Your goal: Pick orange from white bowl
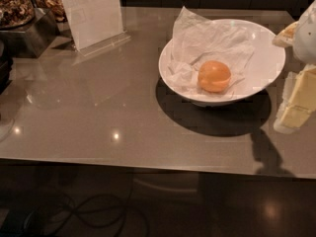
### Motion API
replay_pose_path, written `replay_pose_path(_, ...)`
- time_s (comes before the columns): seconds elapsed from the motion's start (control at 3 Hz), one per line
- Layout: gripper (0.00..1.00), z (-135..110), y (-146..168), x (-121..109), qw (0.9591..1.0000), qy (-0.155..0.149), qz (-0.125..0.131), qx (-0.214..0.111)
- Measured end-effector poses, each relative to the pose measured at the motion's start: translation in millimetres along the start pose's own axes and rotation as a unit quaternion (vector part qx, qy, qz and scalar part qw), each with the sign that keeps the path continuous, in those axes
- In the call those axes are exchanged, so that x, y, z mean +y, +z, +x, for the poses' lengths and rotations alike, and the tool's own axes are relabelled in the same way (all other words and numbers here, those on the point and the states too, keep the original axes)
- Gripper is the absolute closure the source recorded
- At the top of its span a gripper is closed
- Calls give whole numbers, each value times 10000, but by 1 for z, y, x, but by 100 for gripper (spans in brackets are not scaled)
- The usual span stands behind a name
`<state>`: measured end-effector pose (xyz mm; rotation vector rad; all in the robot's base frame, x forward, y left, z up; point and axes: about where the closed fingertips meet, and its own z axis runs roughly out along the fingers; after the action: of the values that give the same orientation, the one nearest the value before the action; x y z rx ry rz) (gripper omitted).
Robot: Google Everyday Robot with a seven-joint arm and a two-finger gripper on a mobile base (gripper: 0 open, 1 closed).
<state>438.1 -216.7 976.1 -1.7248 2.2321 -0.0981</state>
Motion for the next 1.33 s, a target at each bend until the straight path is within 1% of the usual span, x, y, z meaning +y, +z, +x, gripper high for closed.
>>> replay_pose_path(0.33, 0, 0, 0, 0, 10000, -1, 0, -1)
replay_pose_path(0.67, 0, -7, 1, -7, 9999, -78, 12, -91)
replay_pose_path(1.0, 0, -22, 10, -28, 9989, -268, -112, -364)
replay_pose_path(1.33, 0, -41, 23, -55, 9967, -393, -235, -670)
